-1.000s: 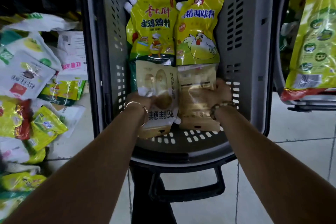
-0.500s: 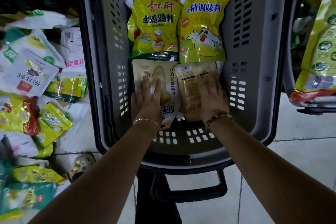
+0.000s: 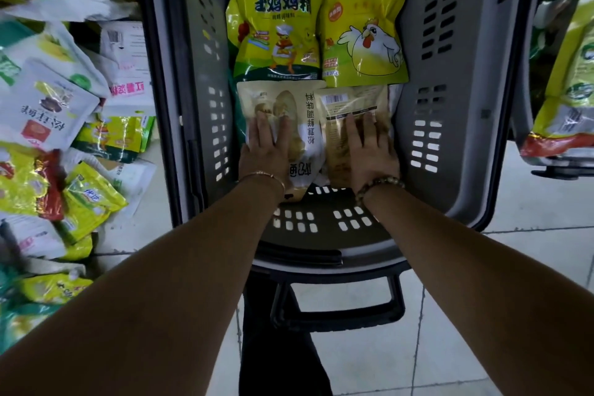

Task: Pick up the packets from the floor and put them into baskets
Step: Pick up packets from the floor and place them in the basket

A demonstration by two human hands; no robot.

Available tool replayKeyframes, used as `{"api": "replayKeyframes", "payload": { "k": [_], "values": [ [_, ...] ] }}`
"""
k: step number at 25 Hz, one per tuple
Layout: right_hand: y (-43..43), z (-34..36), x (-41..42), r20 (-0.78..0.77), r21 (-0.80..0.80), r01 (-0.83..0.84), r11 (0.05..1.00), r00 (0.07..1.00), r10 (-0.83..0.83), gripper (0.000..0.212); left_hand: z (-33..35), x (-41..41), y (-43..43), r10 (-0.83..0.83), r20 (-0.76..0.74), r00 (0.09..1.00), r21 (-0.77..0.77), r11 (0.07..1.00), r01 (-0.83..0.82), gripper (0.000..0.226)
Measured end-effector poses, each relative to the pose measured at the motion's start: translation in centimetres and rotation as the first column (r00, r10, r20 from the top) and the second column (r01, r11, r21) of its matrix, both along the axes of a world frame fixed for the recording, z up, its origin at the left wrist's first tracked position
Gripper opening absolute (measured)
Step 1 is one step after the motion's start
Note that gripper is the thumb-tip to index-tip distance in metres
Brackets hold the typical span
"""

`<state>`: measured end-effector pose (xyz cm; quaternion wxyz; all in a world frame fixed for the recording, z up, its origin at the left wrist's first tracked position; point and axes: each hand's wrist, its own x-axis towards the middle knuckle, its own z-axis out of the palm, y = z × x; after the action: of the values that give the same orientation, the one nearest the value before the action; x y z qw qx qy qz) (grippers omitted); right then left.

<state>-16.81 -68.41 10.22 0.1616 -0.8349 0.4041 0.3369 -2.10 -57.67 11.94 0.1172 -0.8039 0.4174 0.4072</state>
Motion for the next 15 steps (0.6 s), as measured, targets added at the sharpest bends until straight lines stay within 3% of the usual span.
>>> {"api": "replayKeyframes", "payload": {
  "k": [4,7,11,15],
  "values": [
    [-1.0,2.8,1.3,-0.026,0.072,0.147,0.987,0.989,-0.145,0.095,3.2,1.5,-1.4,0.106,-0.173,0.979,0.034,0.994,-0.102,0.089],
    [-1.1,5.9,2.8,0.122,0.056,0.23,0.972,0.964,-0.235,0.079,7.2,2.1,-0.9,0.211,-0.286,0.935,-0.189,0.944,-0.271,0.061],
    [0.5,11.4,6.4,0.377,0.023,0.239,0.971,0.897,-0.23,0.064,13.4,3.4,3.9,0.444,-0.464,0.766,-0.409,0.66,-0.63,0.047],
    [5.3,16.4,11.2,0.543,0.022,0.109,0.994,0.833,-0.103,0.049,16.6,6.8,12.3,0.646,-0.511,0.567,-0.421,0.387,-0.82,0.046]
  ]
}}
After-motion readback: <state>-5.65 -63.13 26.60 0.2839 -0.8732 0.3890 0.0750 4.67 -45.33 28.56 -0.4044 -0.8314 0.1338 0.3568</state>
